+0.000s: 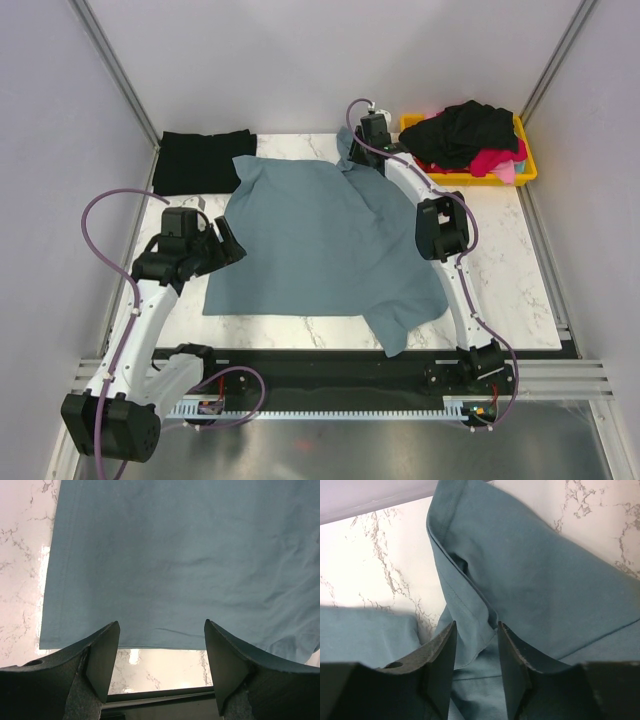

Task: Fold and stack the t-shirts
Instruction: Flatten the tshirt out

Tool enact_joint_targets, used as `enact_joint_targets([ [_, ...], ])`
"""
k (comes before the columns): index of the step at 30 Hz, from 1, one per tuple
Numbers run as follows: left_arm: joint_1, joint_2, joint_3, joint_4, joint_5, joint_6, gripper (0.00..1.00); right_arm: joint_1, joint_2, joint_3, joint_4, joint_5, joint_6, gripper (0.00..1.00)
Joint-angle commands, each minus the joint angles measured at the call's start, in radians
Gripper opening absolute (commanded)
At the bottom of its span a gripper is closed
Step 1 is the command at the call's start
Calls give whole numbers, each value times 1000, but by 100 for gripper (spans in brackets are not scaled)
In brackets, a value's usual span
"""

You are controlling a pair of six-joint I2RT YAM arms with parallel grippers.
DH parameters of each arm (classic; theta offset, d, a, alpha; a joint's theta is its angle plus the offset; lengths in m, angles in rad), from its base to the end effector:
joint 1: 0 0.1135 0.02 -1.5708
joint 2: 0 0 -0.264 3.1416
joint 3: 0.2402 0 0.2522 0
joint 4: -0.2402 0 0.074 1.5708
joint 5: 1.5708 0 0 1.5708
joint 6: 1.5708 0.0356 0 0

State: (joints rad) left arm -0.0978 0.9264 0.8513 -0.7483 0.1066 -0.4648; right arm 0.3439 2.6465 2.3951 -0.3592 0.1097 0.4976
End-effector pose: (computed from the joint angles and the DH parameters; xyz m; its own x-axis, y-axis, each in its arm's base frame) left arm 0.1833 -0.0218 0.2858 -0.7283 -0.3764 -0.5726 -0.1761 0.9104 -0.3744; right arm 0.5606 0.1966 0.1734 -0.5940 0.2912 -0.7499 0.0374 0.9412 0.3359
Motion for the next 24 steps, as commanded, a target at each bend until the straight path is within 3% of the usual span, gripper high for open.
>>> enact_joint_targets([
  [1,-3,-17,5,20,8,38,76,9,4,3,20,4,5,45],
  [3,-3,-15,5,20,8,38,76,9,4,-1,20,11,6,45],
  [6,-3,-15,5,20,7,38,76,10,6,-4,19,8,2,35],
  [13,-3,-15,5,20,8,38,76,10,21,-8,20,7,1,1],
  [20,-3,-15,5,20,5,38,76,9,1,-39,34,24,-8,0],
  [24,-3,-12,6,21,5,38,76,21,-42,-65,83,-40,-2,0],
])
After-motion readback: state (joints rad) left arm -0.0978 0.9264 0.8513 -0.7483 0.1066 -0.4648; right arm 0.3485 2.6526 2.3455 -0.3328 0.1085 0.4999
